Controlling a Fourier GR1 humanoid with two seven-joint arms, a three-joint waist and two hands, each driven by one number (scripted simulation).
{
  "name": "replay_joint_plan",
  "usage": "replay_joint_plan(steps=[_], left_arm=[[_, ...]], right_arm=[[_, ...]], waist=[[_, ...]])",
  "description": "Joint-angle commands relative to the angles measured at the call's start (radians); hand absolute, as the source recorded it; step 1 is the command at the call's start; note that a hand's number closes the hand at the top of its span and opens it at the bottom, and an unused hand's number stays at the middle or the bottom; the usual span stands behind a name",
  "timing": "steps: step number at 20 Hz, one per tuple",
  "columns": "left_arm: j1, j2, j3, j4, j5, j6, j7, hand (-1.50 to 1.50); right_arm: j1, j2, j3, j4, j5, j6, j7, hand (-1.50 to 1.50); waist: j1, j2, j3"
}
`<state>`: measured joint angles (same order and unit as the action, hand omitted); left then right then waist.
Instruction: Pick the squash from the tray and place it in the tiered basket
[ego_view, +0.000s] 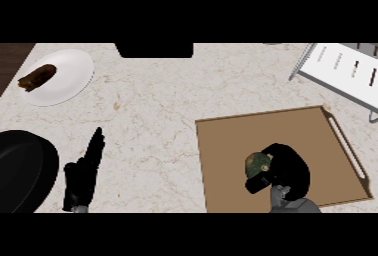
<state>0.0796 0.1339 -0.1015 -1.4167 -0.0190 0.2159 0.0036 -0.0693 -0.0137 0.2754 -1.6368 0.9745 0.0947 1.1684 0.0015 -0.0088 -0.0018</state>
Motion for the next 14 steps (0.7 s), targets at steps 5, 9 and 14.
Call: replay_joint_plan(steps=[5,9,14], left_arm=[[0.011,-0.024,-0.02,-0.009,-0.029,0.016,0.042,0.0],[0.02,-0.01,0.011,-0.004,-0.008,0.016,0.031,0.0],[0.055,-0.03,-0.034,-0.033,-0.027,0.013,0.023,0.0]], right_arm=[[-0.079,-0.101,-0.092,0.128,0.034,0.078,-0.089,1.5],[0.036,-0.448,-0.261,0.101,-0.191,0.19,-0.523,1.5],[0.025,-0.675,-0.492,0.259,-0.336,0.171,-0.873,1.5]], waist=[[0.002,0.01,0.002],[-0.024,0.015,0.005],[-0.015,0.013,0.007]])
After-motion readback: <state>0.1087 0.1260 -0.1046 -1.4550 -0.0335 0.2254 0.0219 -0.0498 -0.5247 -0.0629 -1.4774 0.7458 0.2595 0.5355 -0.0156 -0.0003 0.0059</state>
